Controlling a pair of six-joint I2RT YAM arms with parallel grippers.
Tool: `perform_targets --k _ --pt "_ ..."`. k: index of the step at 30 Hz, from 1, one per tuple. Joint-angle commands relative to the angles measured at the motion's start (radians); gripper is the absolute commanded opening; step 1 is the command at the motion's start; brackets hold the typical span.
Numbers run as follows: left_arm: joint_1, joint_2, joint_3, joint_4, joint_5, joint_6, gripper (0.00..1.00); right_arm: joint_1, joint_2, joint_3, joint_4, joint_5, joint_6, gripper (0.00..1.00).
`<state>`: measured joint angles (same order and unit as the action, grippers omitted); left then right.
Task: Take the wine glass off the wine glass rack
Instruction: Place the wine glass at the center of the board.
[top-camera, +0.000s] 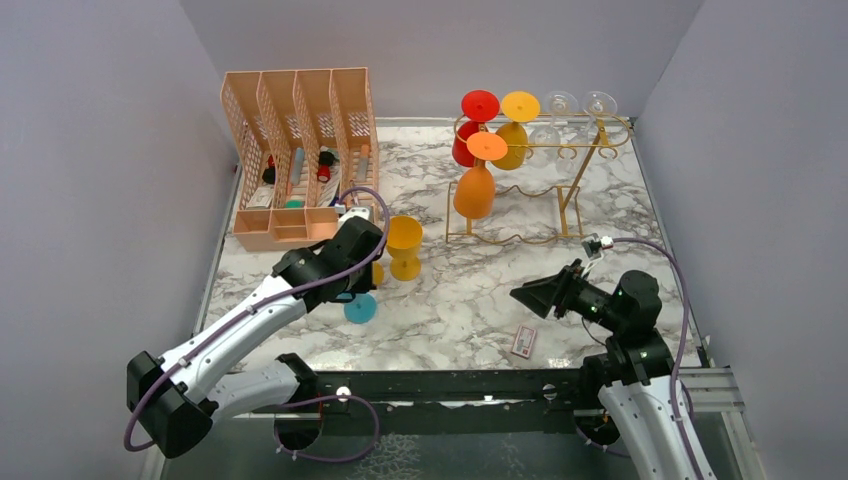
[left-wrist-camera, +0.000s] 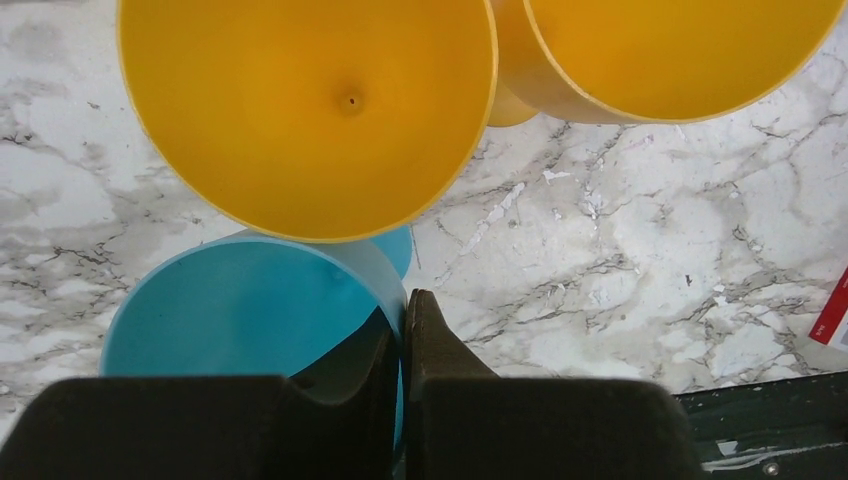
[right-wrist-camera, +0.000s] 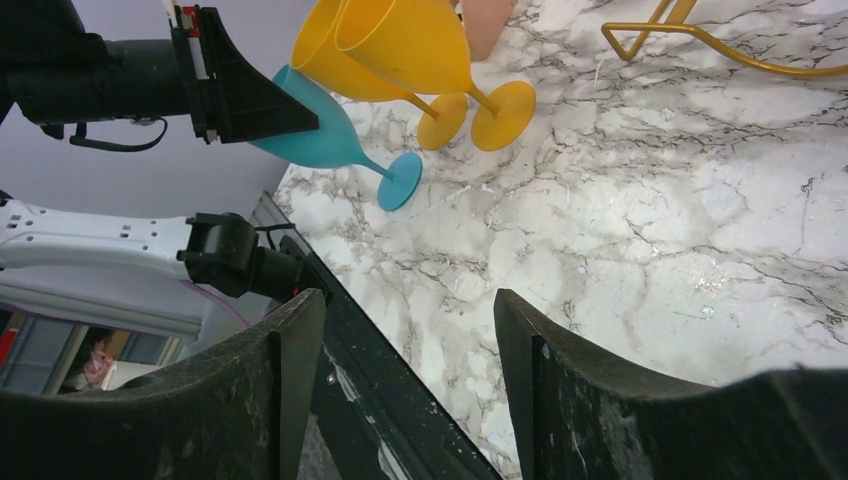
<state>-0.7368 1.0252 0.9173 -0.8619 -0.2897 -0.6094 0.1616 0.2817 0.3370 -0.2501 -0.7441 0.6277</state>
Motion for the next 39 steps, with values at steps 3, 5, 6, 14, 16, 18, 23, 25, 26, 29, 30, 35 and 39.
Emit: perform_targets --k 3,5,6,14,16,18,23,25,26,29,30,35,39 --pt "0.001 0.019 0.031 0.012 -0.016 0.034 0.14 -0.001 0.003 0.001 0.023 0.035 0.008 0.66" --pt "0.001 0.025 0.036 0.012 -0.013 0.034 0.17 -0.001 0.008 -0.001 0.019 0.035 0.004 0.66" --pt "0.001 0.028 0.038 0.012 -0.01 0.035 0.18 -0.001 0.008 -0.001 0.017 0.035 0.003 0.66" --pt "0.001 0.021 0.062 0.01 0.003 0.044 0.24 0.0 0.01 -0.002 0.011 0.038 -0.002 0.66" --pt "0.001 0.019 0.07 0.008 0.004 0.046 0.25 -0.001 0.01 -0.002 0.009 0.038 -0.003 0.66" --pt "0.001 0.016 0.08 0.002 0.004 0.048 0.26 0.0 0.008 -0.001 0.006 0.037 -0.002 0.66" --pt "0.001 0.001 0.109 -0.026 -0.009 0.051 0.28 0.0 0.004 0.007 -0.002 0.032 -0.004 0.66" --pt "0.001 -0.011 0.123 -0.036 -0.017 0.051 0.3 -0.001 0.0 0.014 -0.011 0.031 -0.006 0.66" --pt "0.0 -0.017 0.131 -0.041 -0.021 0.053 0.32 0.0 -0.003 0.021 -0.019 0.032 -0.007 0.66" --pt "0.001 -0.031 0.166 -0.054 -0.032 0.064 0.37 0.0 -0.011 0.058 -0.064 0.075 0.001 0.68" --pt "0.001 -0.034 0.18 -0.057 -0.037 0.067 0.38 0.0 -0.012 0.072 -0.07 0.091 0.001 0.7" --pt "0.001 -0.043 0.253 -0.057 -0.061 0.083 0.39 -0.001 0.068 0.268 -0.074 0.101 -0.112 0.93" --pt "0.0 -0.062 0.299 -0.033 -0.068 0.112 0.53 0.0 0.237 0.468 -0.116 -0.003 -0.188 0.93"
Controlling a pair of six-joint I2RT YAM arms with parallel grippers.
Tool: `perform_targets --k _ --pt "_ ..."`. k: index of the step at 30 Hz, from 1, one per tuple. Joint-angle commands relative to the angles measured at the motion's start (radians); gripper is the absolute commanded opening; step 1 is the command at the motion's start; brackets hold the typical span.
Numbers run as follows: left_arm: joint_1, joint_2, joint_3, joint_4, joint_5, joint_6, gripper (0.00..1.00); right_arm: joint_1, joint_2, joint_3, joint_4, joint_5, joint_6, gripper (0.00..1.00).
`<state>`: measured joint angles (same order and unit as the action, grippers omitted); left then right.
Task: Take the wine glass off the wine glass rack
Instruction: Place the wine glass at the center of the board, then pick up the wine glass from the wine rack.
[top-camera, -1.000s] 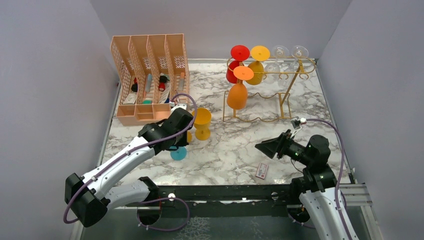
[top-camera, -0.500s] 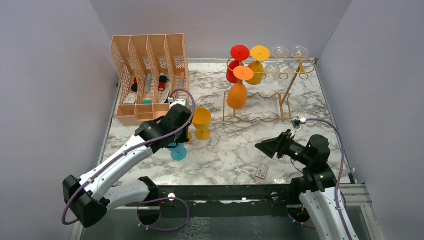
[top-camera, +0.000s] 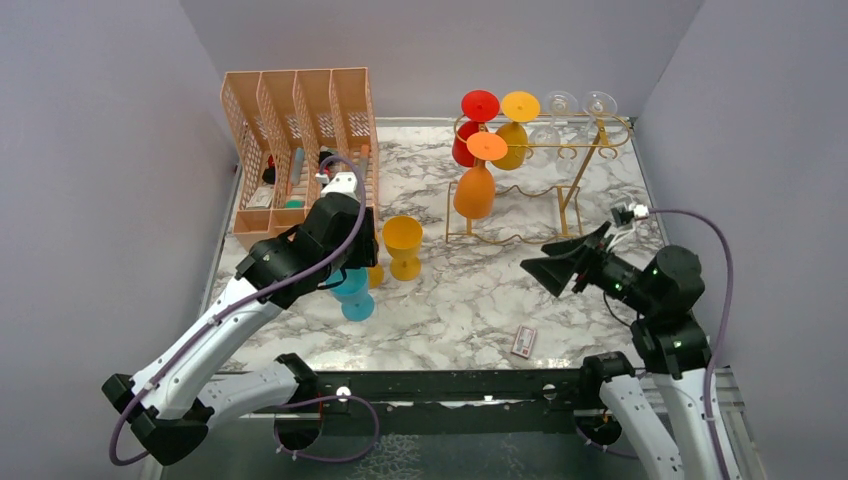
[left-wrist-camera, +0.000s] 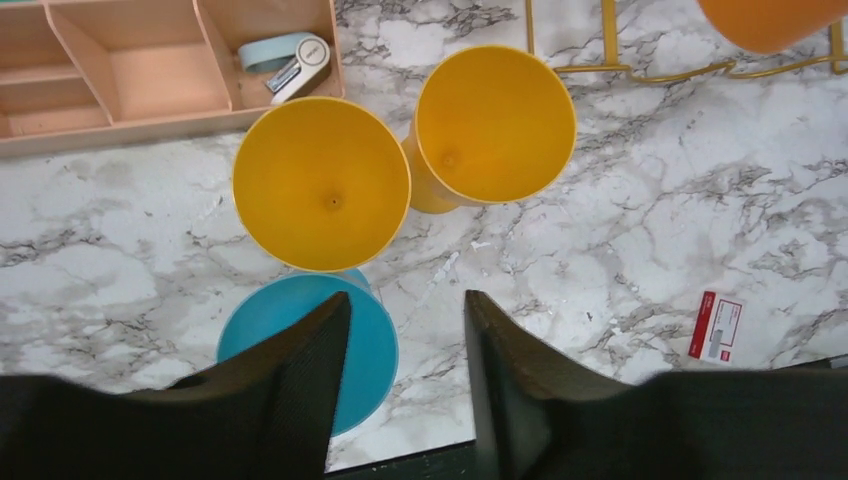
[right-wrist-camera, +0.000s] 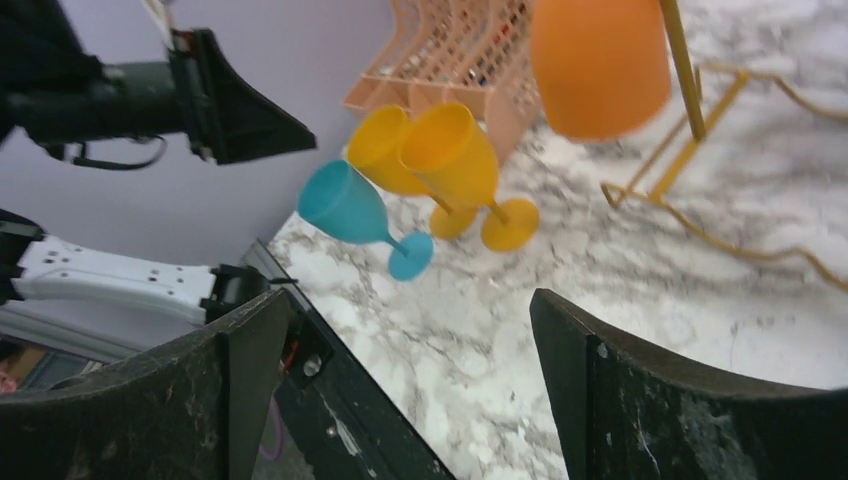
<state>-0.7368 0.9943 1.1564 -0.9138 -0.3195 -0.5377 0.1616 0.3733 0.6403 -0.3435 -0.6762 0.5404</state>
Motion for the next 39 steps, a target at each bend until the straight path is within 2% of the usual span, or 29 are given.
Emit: perform_targets --k 1,2,6,11,14,18,22,28,31,33,39 --pt "0.001 -0.032 0.067 0.03 -0.026 0.063 0.61 0.0 0.188 0.211 -0.026 -0.089 -0.099 0.93" --pt "0.001 -0.026 0.074 0.04 -0.017 0.085 0.66 0.0 0.236 0.256 -0.028 -0.106 -0.097 0.95" --pt "0.002 0.035 0.127 0.043 -0.041 0.133 0.7 0.0 0.416 0.469 -0.066 -0.148 -0.113 0.98" --pt "0.039 0.14 0.204 0.064 -0.066 0.21 0.79 0.0 0.628 0.774 -0.2 -0.124 -0.146 0.98" --pt "0.102 0.184 0.248 0.096 -0.021 0.248 0.82 -0.002 0.722 0.907 -0.271 -0.073 -0.164 0.98" --pt "0.255 0.209 0.251 0.144 0.141 0.278 0.83 -0.001 0.831 1.035 -0.331 -0.043 -0.169 0.95" --pt "0.398 0.197 0.23 0.176 0.279 0.28 0.83 0.003 0.921 1.115 -0.353 -0.025 -0.143 0.89" --pt "0.505 0.137 0.169 0.187 0.319 0.274 0.84 0.067 1.065 1.25 -0.451 0.135 -0.153 0.78" --pt "0.517 0.101 0.143 0.189 0.313 0.263 0.84 0.109 1.095 1.255 -0.453 0.199 -0.167 0.72" --pt "0.517 0.071 0.122 0.195 0.317 0.255 0.85 0.134 1.129 1.279 -0.477 0.221 -0.182 0.71" --pt "0.517 -0.015 0.07 0.216 0.351 0.24 0.94 0.159 1.14 1.243 -0.435 0.307 -0.176 0.68"
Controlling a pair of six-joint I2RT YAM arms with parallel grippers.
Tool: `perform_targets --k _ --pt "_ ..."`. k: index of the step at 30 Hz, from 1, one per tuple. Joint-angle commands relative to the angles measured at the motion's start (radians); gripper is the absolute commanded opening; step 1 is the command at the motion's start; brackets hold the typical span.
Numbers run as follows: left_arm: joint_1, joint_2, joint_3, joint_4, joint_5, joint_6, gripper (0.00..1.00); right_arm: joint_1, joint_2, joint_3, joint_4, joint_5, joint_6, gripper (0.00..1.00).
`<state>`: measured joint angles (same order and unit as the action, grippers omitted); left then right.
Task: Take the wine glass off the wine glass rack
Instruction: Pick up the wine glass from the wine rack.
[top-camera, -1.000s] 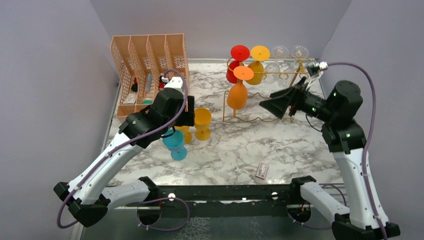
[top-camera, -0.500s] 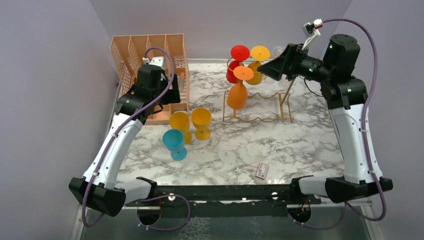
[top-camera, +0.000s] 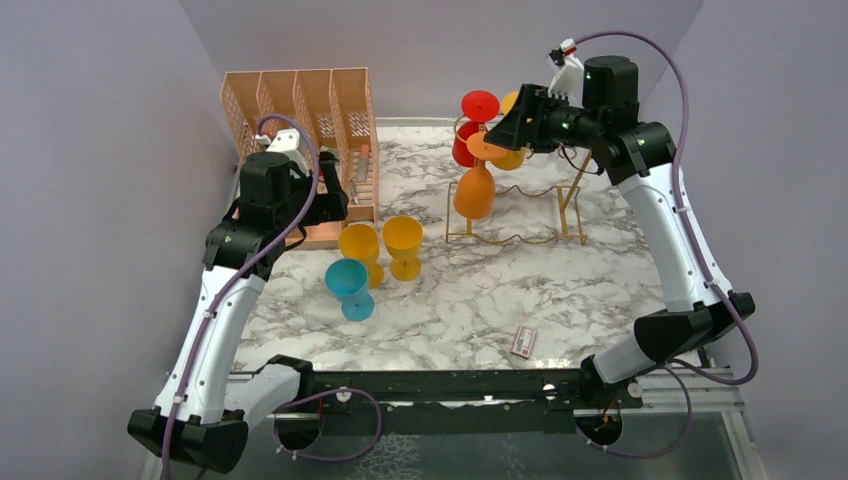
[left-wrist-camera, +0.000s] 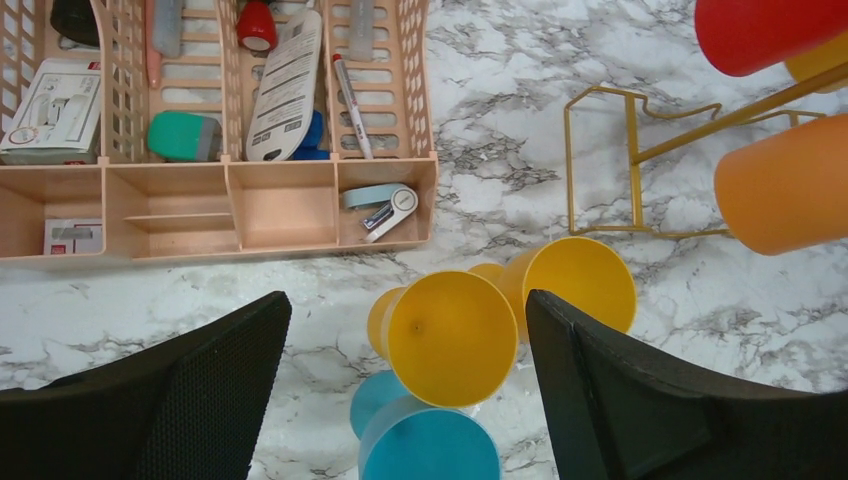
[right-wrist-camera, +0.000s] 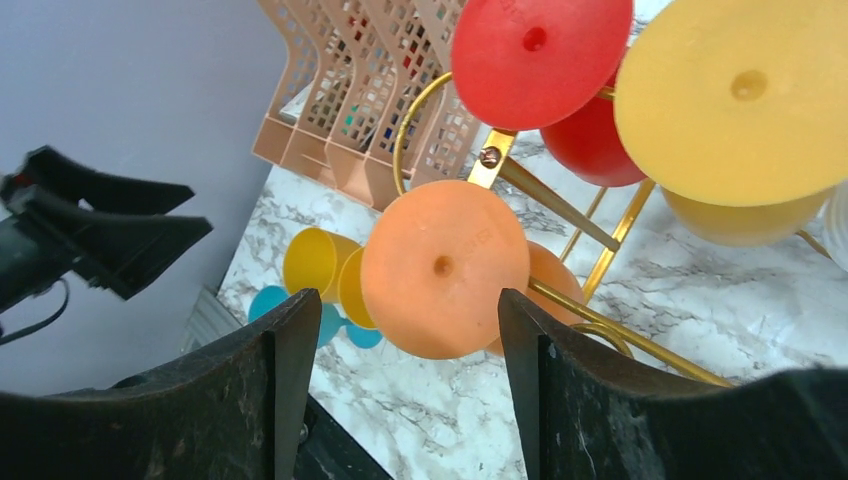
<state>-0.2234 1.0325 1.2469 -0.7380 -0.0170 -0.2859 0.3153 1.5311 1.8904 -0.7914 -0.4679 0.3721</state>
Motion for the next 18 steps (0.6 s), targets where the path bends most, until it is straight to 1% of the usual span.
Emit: perform_targets --k 1,6,11,13,18 --pt "0.004 -0.061 -0.021 0.04 0.051 -0.012 0.94 0.005 -0.024 -0.018 0.025 0.104 -0.002 0.67" --pt "0.004 -0.087 -0.03 0.039 0.082 -0.039 0.95 0.005 -0.036 -0.043 0.037 0.129 0.0 0.67" --pt "0.004 -0.096 -0.036 0.04 0.105 -0.062 0.97 0.005 -0.027 -0.061 0.023 0.107 -0.021 0.67" --pt "0.004 -0.098 -0.034 0.04 0.112 -0.065 0.99 0.005 -0.035 -0.08 0.041 0.092 -0.019 0.65" --pt "0.004 -0.11 -0.036 0.04 0.114 -0.07 0.99 0.005 -0.037 -0.103 0.063 0.06 -0.008 0.62"
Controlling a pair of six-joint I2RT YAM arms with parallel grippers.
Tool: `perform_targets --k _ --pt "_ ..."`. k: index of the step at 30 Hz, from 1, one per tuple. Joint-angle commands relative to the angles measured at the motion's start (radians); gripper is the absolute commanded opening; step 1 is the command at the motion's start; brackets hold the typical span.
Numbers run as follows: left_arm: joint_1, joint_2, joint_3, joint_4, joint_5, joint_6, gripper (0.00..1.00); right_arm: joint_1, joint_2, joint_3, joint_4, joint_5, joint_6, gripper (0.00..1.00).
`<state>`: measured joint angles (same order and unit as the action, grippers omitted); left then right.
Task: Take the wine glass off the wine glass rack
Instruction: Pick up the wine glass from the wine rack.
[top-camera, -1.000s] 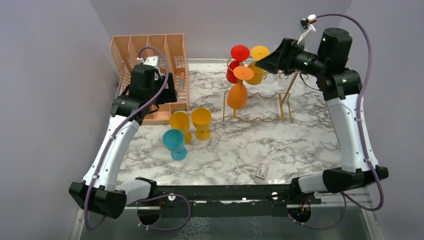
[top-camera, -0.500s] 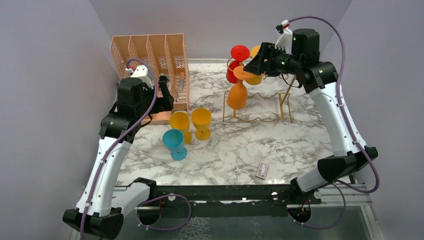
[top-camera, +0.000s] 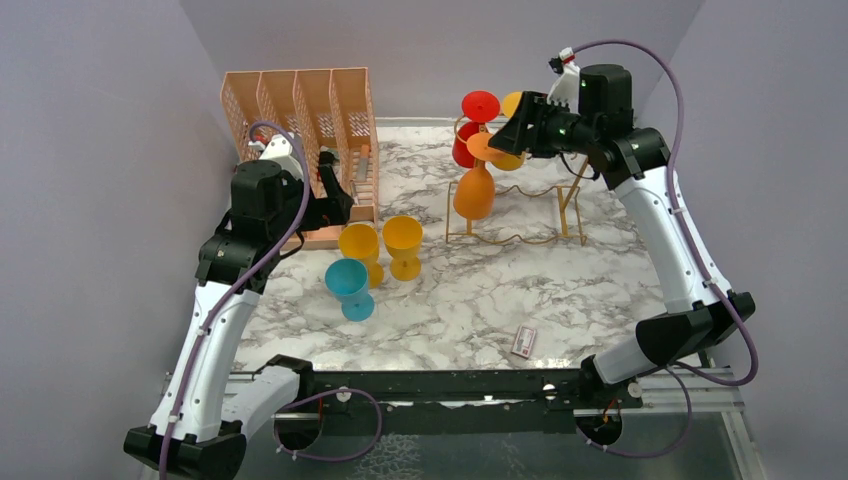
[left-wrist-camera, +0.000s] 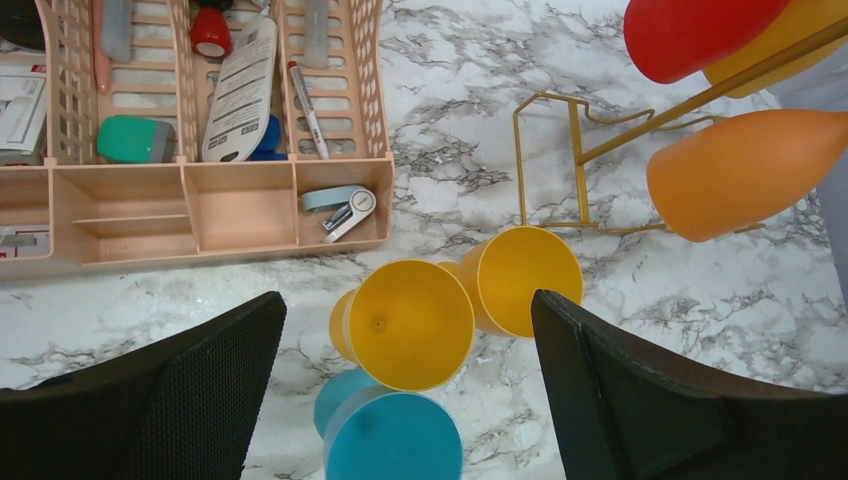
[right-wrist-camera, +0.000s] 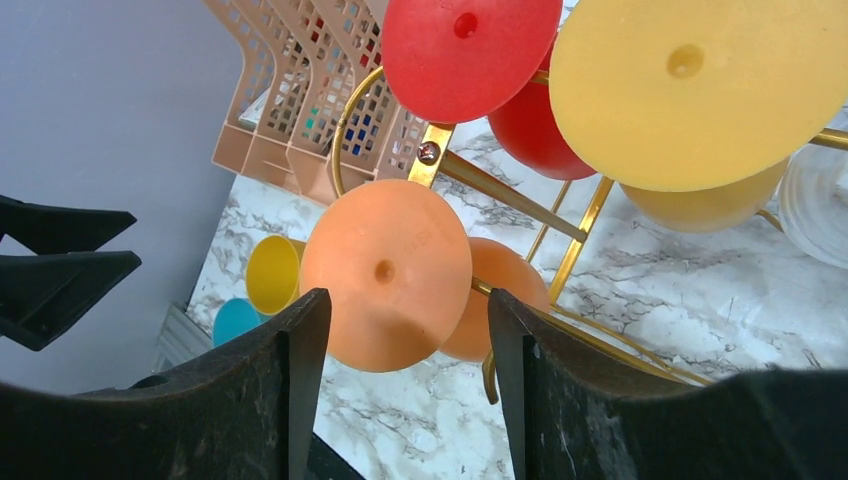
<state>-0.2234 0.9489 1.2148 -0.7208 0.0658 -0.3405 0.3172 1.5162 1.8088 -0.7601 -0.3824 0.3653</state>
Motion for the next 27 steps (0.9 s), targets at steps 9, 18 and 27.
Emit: perform_targets --k 9,18,27 --pt "0.004 -0.044 -0.031 0.023 0.042 -0.019 0.99 0.003 -0.016 -0.037 0.035 -0.001 0.041 0.54" --pt "0.004 -0.038 -0.025 0.024 0.105 -0.038 0.99 0.003 -0.054 -0.128 0.148 -0.069 0.138 0.5" --pt "0.003 -0.038 -0.038 0.026 0.113 -0.055 0.99 0.003 -0.139 -0.275 0.309 0.041 0.329 0.34"
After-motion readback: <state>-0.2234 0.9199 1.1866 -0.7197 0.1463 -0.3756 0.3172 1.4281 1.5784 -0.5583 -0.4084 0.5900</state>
